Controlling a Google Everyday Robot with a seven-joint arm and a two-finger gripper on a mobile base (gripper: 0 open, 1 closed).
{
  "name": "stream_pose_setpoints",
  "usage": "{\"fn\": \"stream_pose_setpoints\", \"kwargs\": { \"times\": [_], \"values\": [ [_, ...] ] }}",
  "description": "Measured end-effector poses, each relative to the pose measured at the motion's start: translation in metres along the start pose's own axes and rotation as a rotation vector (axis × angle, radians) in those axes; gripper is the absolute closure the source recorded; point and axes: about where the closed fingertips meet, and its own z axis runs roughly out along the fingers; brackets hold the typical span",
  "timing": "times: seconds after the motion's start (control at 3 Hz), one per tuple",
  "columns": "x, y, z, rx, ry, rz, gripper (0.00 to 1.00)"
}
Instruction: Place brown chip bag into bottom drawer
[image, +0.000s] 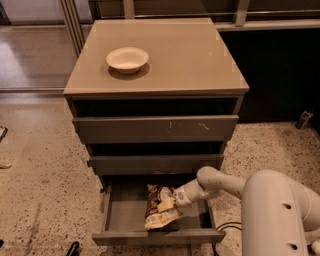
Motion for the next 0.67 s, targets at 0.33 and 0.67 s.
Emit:
{"fn": "stream_pose_setpoints", "kwargs": {
  "times": [0.33, 0.67],
  "values": [
    [-0.013, -0.022, 0.016, 0.075, -0.065, 0.058, 1.0],
    [-0.02, -0.033, 0.042, 0.107, -0.062, 0.068, 1.0]
  ]
}}
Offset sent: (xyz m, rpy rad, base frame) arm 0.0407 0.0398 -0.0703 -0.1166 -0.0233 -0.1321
